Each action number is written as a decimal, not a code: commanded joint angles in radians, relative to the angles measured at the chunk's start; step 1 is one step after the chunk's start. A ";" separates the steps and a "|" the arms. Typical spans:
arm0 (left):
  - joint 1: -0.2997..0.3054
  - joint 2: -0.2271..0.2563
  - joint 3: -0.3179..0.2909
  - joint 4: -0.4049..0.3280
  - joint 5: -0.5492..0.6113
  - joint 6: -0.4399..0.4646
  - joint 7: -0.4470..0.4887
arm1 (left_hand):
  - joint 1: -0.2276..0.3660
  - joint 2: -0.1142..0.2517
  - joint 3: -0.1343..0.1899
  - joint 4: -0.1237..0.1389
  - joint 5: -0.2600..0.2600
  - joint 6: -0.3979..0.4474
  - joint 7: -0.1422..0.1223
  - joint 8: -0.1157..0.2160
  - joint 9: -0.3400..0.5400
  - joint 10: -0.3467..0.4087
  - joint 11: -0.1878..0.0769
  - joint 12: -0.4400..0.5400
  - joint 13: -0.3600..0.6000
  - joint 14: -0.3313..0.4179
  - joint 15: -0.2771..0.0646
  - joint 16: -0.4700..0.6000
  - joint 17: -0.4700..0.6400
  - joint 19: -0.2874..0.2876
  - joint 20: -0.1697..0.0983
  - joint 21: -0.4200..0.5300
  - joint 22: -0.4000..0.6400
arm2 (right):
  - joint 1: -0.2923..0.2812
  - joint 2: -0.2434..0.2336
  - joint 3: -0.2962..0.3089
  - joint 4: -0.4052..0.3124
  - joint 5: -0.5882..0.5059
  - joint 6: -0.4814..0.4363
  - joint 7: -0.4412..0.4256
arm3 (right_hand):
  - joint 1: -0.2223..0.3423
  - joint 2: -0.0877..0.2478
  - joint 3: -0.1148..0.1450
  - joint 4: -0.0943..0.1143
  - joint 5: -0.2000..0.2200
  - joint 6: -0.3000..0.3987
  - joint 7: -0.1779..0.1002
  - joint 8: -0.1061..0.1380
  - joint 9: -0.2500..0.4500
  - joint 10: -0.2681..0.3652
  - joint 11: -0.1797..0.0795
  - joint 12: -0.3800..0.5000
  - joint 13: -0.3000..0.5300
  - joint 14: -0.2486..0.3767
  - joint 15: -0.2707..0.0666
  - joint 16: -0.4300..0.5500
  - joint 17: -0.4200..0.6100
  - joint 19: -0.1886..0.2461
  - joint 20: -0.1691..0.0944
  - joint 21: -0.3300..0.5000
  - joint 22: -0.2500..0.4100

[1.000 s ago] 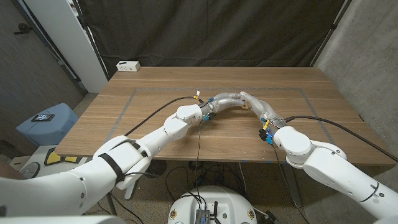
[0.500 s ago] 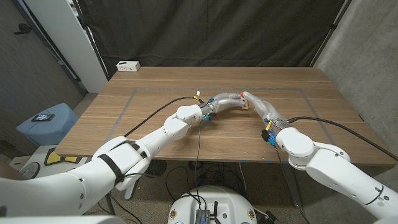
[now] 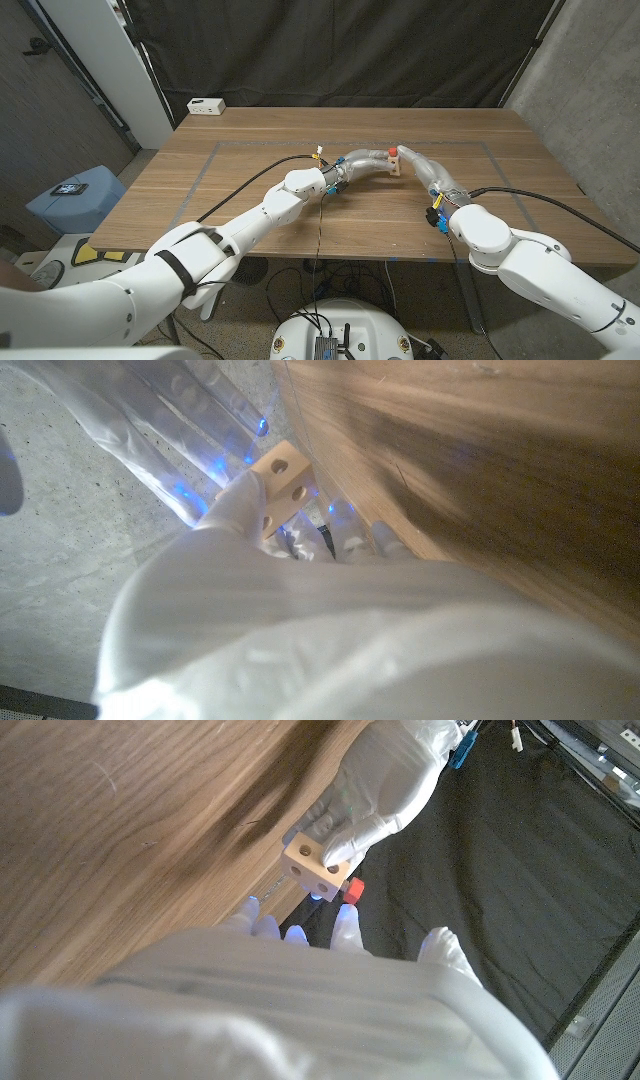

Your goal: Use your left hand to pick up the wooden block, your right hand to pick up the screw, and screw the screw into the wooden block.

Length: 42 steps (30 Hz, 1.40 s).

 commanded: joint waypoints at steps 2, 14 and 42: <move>0.015 0.021 0.005 -0.053 0.005 0.025 0.013 | 0.003 0.011 0.002 0.005 0.007 0.010 -0.002 0.010 0.004 0.006 0.000 0.010 0.004 0.009 -0.066 0.008 0.004 0.008 0.004 0.004 0.003 | 0.012 -0.003 0.013 0.032 0.001 0.022 0.029 | -0.007 -0.005 0.007 0.002 0.004 -0.023 0.006 -0.005 0.003 -0.139 0.011 0.002 0.003 -0.166 0.007 0.005 0.001 0.001 0.012 0.006 0.003; 0.014 0.021 0.008 -0.054 0.004 0.031 0.015 | 0.003 0.010 0.001 0.005 0.007 0.010 -0.003 0.010 0.004 0.006 -0.001 0.010 0.004 0.009 -0.065 0.009 0.004 0.008 0.004 0.004 0.003 | 0.028 -0.004 0.014 0.061 0.005 0.040 0.053 | -0.014 -0.008 0.004 0.005 0.004 -0.035 -0.002 -0.004 0.003 -0.147 0.003 0.000 0.003 -0.173 0.008 0.003 0.003 -0.005 0.016 0.004 0.003; -0.001 0.006 0.012 -0.024 0.005 0.024 0.005 | 0.001 0.011 0.001 0.006 0.007 0.011 -0.002 0.010 0.004 0.006 0.000 0.010 0.004 0.010 -0.065 0.009 0.004 0.008 0.004 0.004 0.003 | 0.085 0.010 -0.021 0.122 0.010 0.076 0.100 | -0.032 -0.010 0.000 0.014 0.005 -0.025 -0.004 0.005 0.003 -0.151 0.006 0.000 0.003 -0.179 0.009 0.004 0.006 -0.013 0.018 0.003 0.003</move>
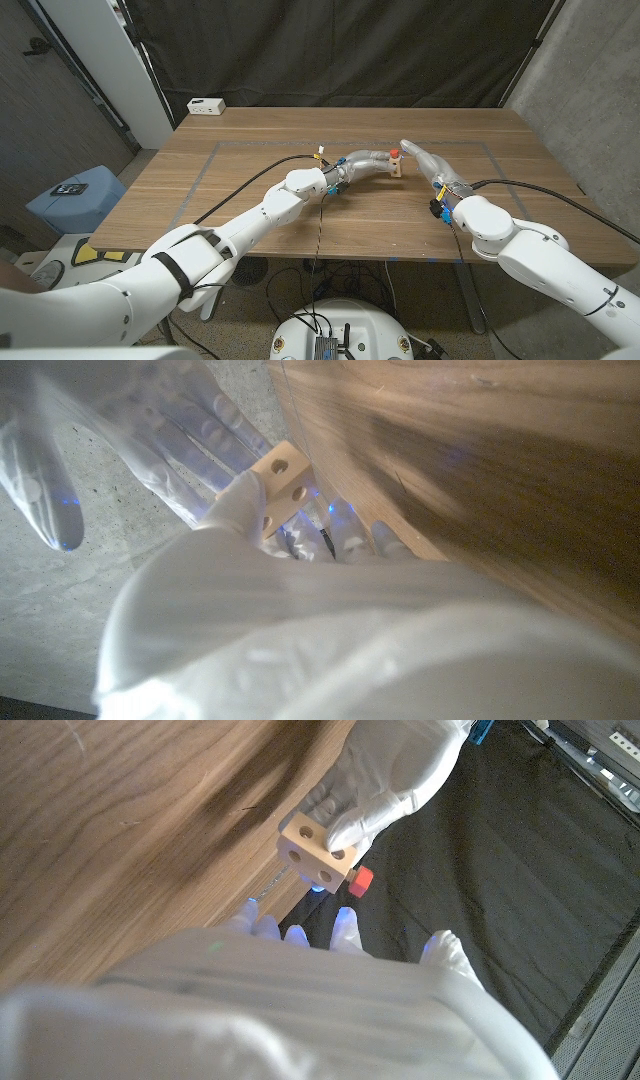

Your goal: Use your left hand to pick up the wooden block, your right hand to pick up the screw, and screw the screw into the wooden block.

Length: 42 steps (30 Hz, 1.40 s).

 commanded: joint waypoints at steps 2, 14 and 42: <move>-0.004 -0.005 0.002 0.010 0.001 -0.003 -0.003 | 0.002 0.007 0.002 0.006 0.007 0.009 0.001 0.006 0.004 0.010 -0.001 0.006 0.003 0.010 -0.065 0.009 0.003 0.008 0.004 0.004 0.003 | 0.024 0.010 -0.017 0.025 0.005 0.015 0.017 | -0.013 0.001 -0.001 0.008 0.005 0.010 0.000 0.009 0.002 -0.147 0.002 0.000 0.003 -0.179 0.009 0.004 0.004 -0.005 0.002 0.003 0.003; -0.017 -0.019 -0.001 0.047 -0.003 -0.015 -0.012 | 0.002 0.008 0.002 0.006 0.007 0.010 0.001 0.006 0.004 0.010 -0.002 0.006 0.003 0.009 -0.065 0.009 0.004 0.008 0.005 0.004 0.003 | 0.055 0.014 -0.040 0.041 0.004 0.016 0.036 | -0.023 0.002 -0.004 0.014 0.006 0.020 0.003 0.013 0.002 -0.146 0.001 0.001 0.003 -0.180 0.009 0.006 0.006 -0.006 0.001 0.003 0.003; -0.055 -0.064 -0.005 0.153 -0.002 -0.058 -0.042 | 0.004 0.008 0.003 0.004 0.007 0.010 0.000 0.006 0.004 0.009 -0.001 0.006 0.003 0.010 -0.065 0.010 0.004 0.008 0.004 0.004 0.003 | 0.058 0.012 -0.042 0.032 0.024 -0.003 0.024 | -0.034 0.004 -0.005 0.021 0.009 0.024 -0.002 0.013 0.002 -0.146 0.002 0.002 0.003 -0.180 0.008 0.007 0.007 -0.006 0.000 0.004 0.003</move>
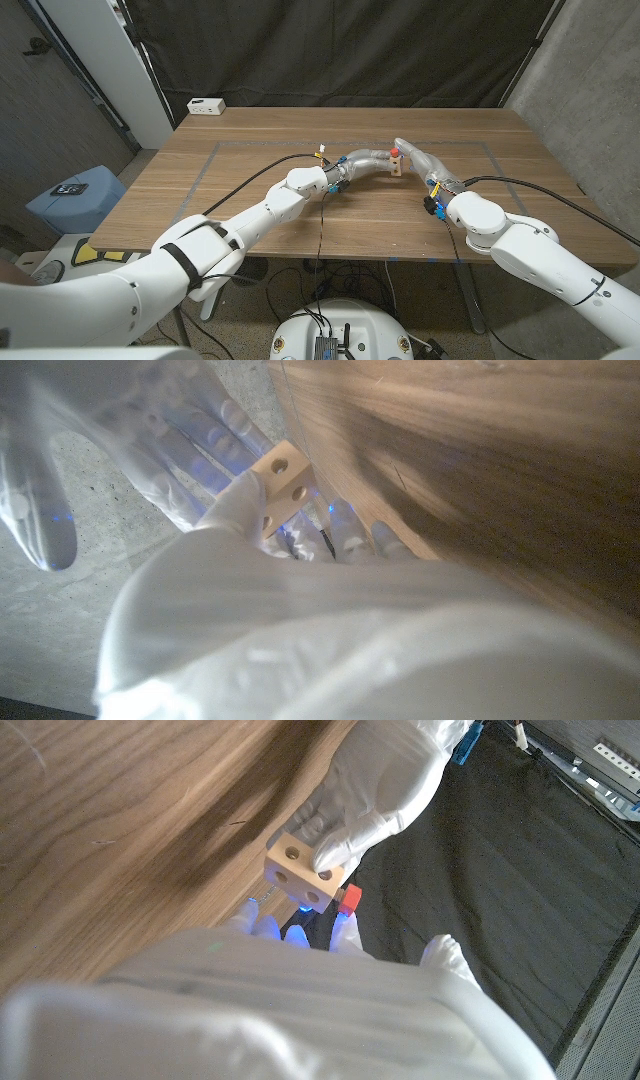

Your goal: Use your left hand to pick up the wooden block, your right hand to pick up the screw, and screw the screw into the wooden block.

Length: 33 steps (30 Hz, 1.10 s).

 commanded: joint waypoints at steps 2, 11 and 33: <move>-0.011 -0.013 -0.001 0.028 0.004 -0.010 -0.008 | 0.003 0.009 0.002 0.005 0.006 0.010 -0.007 0.006 0.004 0.008 0.000 0.006 0.002 0.010 -0.066 0.010 0.004 0.008 0.004 0.004 0.003 | -0.004 -0.002 0.001 -0.004 0.004 -0.001 -0.009 | -0.009 0.000 0.002 0.006 0.006 0.008 -0.002 0.007 0.002 -0.146 0.001 0.002 0.003 -0.179 0.008 0.007 0.002 -0.006 0.000 0.004 0.003; -0.006 -0.010 -0.001 0.017 0.004 -0.002 -0.004 | 0.003 0.009 0.002 0.005 0.006 0.010 -0.004 0.006 0.004 0.008 0.000 0.006 0.002 0.009 -0.065 0.009 0.003 0.008 0.004 0.004 0.003 | -0.012 -0.007 0.007 -0.008 0.005 0.001 -0.014 | -0.009 0.001 0.003 0.006 0.006 0.008 -0.003 0.006 0.002 -0.146 0.001 0.002 0.003 -0.179 0.008 0.007 0.001 -0.005 0.000 0.005 0.003; -0.023 -0.037 0.001 0.068 0.006 -0.020 -0.014 | 0.003 0.008 0.002 0.004 0.006 0.011 -0.006 0.007 0.004 0.008 0.000 0.006 0.002 0.008 -0.064 0.009 0.003 0.008 0.004 0.004 0.003 | -0.057 -0.017 0.037 -0.040 0.016 -0.004 -0.039 | -0.008 0.001 0.005 0.005 0.008 0.011 -0.004 0.007 0.002 -0.144 0.000 0.003 0.003 -0.178 0.008 0.007 0.000 -0.005 0.000 0.005 0.003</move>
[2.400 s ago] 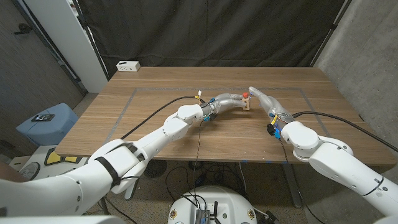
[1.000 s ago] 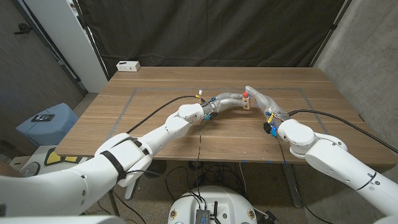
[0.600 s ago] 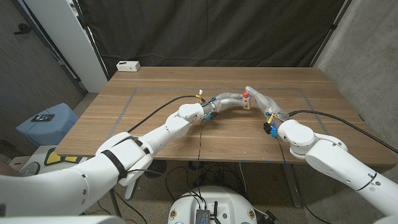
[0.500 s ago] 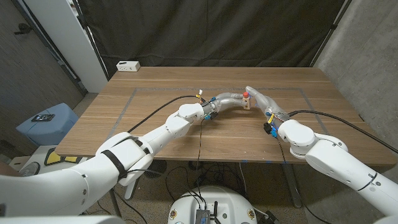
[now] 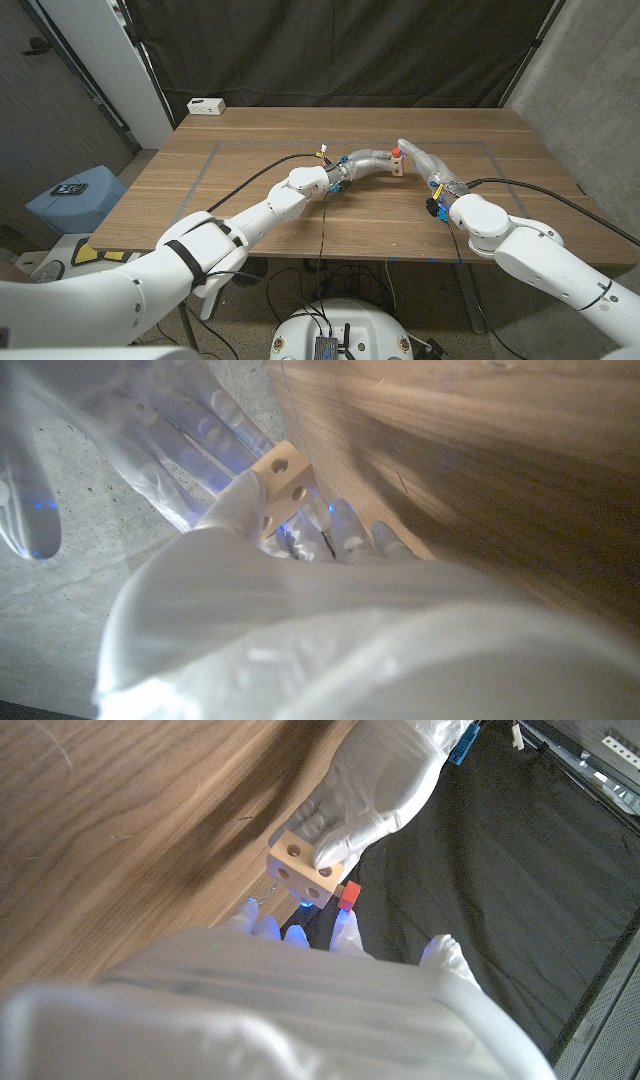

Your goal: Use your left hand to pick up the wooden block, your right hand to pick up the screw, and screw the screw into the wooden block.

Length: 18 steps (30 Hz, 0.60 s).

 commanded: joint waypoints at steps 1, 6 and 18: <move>-0.011 -0.016 0.001 0.031 0.001 -0.012 -0.008 | 0.000 0.012 0.002 0.004 0.007 0.008 -0.002 0.008 0.003 0.009 -0.002 0.003 0.003 0.008 -0.064 0.009 0.003 0.008 0.004 0.004 0.003 | -0.020 -0.006 0.012 -0.014 0.005 -0.002 -0.008 | -0.008 0.001 0.005 0.005 0.008 0.007 -0.001 0.007 0.002 -0.144 0.000 0.003 0.003 -0.178 0.008 0.007 0.003 -0.005 0.000 0.005 0.003; -0.015 -0.020 0.000 0.042 0.002 -0.017 -0.006 | 0.000 0.012 0.002 0.004 0.007 0.005 -0.001 0.007 0.003 0.009 -0.002 0.003 0.003 0.009 -0.065 0.009 0.004 0.008 0.004 0.004 0.003 | -0.024 -0.006 0.015 -0.020 0.010 -0.007 -0.010 | -0.008 0.001 0.006 0.005 0.008 0.009 -0.001 0.007 0.002 -0.144 0.000 0.003 0.003 -0.178 0.008 0.007 0.002 -0.005 0.000 0.005 0.003; -0.029 -0.039 -0.002 0.087 0.001 -0.034 -0.015 | 0.000 0.013 0.002 0.004 0.007 0.007 0.000 0.007 0.003 0.009 0.000 0.003 0.003 0.009 -0.064 0.010 0.004 0.008 0.004 0.004 0.003 | -0.029 -0.009 0.013 -0.032 0.016 -0.018 -0.009 | -0.007 0.001 0.007 0.004 0.009 0.012 -0.002 0.008 0.002 -0.144 0.000 0.003 0.003 -0.176 0.008 0.007 0.001 -0.004 0.000 0.006 0.003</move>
